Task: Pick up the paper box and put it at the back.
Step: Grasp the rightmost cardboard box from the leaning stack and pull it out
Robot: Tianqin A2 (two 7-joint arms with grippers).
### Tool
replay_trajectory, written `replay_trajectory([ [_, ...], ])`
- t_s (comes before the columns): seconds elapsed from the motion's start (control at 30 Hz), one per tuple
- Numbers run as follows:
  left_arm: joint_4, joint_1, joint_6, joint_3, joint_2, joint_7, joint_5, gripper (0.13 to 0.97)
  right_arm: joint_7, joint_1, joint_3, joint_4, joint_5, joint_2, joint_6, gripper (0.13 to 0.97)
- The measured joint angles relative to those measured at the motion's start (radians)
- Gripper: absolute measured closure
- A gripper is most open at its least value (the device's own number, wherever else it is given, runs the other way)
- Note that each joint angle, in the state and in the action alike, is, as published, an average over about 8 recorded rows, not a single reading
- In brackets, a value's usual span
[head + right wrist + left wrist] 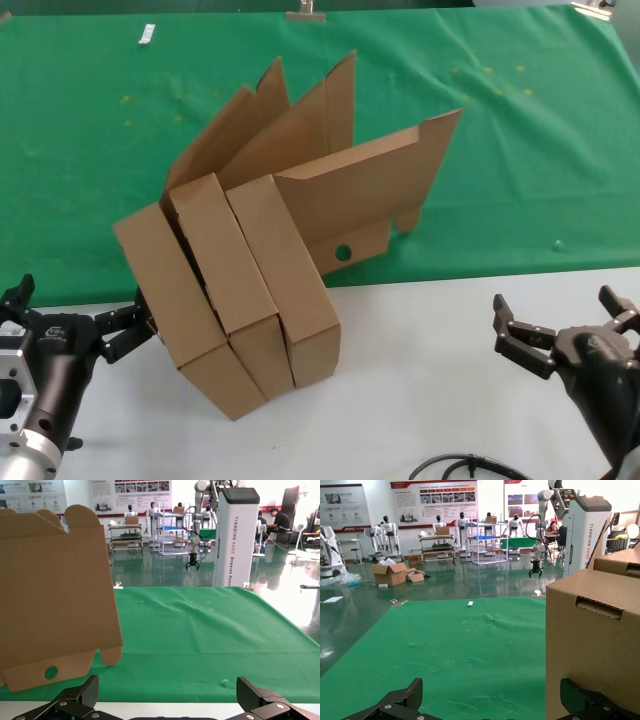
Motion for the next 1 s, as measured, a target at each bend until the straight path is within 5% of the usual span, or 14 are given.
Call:
replay_trajectory([
  [1.0,0.000,0.000,0.000,0.000,0.000,0.000,0.000,0.138,0.000,0.000,0.000,0.000,0.000,0.000,0.000,0.129],
])
